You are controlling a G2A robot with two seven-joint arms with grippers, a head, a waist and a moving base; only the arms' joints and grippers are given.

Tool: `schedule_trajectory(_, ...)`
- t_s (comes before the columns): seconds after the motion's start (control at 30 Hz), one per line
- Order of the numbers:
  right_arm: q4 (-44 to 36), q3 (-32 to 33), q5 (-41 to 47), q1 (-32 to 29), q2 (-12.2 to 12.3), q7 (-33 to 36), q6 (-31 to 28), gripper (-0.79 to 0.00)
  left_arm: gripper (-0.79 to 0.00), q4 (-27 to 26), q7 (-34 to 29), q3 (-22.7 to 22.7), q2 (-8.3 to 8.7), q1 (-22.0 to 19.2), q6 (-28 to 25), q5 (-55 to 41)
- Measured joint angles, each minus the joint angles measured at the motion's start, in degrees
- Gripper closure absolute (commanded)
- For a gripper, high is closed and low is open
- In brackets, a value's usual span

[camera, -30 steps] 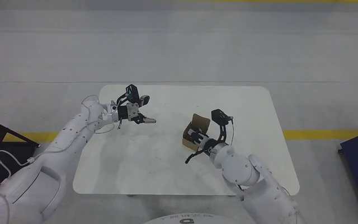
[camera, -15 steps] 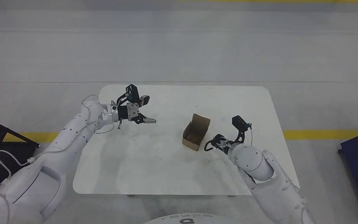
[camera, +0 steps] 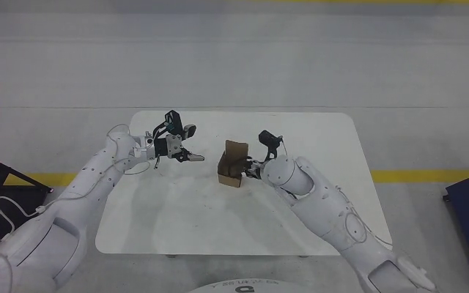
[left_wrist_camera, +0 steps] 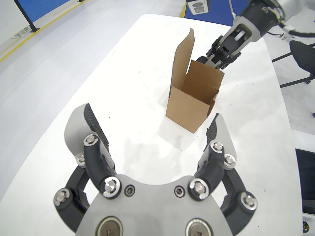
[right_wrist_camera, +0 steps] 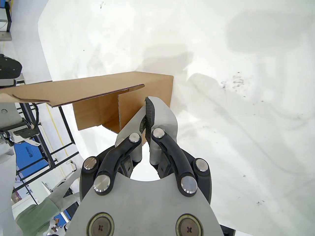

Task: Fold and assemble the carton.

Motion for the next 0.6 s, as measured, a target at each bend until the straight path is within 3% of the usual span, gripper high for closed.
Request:
schedule_trajectory(0.13,3.26,-5.01,-0.42,3.5,-1.27,2.18,-1.3,0.0,-0.785,0.0,0.0,0.0,0.0,0.0,0.0,0.0)
schedule_trajectory(0.27,4.24,-3.87,2.44,3.89,-1.92,-1.11,-2.41,0.0,-0.785,0.0,0.0,0.0,0.0,0.0,0.0,0.0)
schedule_trajectory(0.5,-1.35,5.15,6.51,-6.43,0.09,-7.03,-12.24,0.0,-0.785,0.0,-0.01,0.0,0.0,0.01,0.0,0.01)
schedule_trajectory(0.6,-4.06,7.58,6.43,-10.78,0.82,-8.52,-16.48,0.0,-0.785,-0.97,-3.96,-0.01,-0.31,0.1,2.81,-0.35)
